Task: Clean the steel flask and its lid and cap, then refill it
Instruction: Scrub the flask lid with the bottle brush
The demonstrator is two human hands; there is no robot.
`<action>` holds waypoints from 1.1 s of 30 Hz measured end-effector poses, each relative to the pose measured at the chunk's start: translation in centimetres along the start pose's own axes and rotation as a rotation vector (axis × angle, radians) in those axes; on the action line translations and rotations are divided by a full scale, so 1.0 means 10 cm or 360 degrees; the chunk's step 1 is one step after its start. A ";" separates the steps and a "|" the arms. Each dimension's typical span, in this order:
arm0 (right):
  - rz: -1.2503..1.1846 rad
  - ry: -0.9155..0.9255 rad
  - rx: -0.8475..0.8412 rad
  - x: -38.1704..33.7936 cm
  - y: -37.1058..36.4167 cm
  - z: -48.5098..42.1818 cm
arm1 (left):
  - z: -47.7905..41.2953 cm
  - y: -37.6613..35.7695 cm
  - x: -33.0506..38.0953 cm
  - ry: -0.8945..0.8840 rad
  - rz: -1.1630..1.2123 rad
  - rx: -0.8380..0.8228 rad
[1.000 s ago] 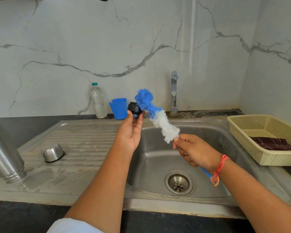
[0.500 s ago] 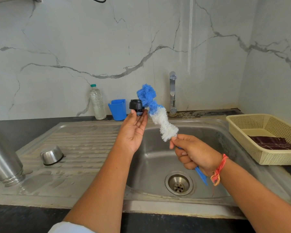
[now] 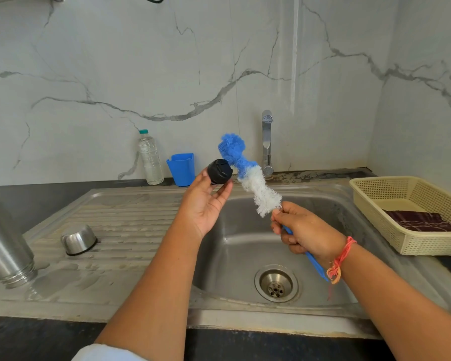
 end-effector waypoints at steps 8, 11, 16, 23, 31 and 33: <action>0.0141 0.0047 0.0072 -0.03 0.09 -0.04 | -0.09 0.16 0.12 -0.0126 0.0162 0.0270; 0.0179 0.0051 0.0036 -0.02 0.08 -0.04 | -0.08 0.15 0.12 -0.0162 0.0060 0.0266; 0.0168 0.0058 0.0074 0.00 0.10 -0.06 | -0.06 0.12 0.07 -0.0262 -0.0189 0.0176; 0.0242 0.0086 -0.0044 0.06 0.08 -0.06 | -0.08 0.22 0.14 -0.0307 -0.0043 0.0348; 0.0456 0.0186 0.0042 0.07 0.09 -0.08 | -0.09 0.30 0.13 -0.0244 -0.0050 0.0561; 0.0480 0.0212 0.0080 0.06 0.10 -0.09 | -0.10 0.31 0.13 -0.0245 -0.0045 0.0588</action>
Point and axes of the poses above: each hand's wrist, its own z-axis away from the middle knuckle, its own y-axis out of the back of the hand, x = y × z, the point moved 5 cm from there along -z, towards the middle knuckle, and after that the axes turned 10 degrees about x, right-handed, at the moved point
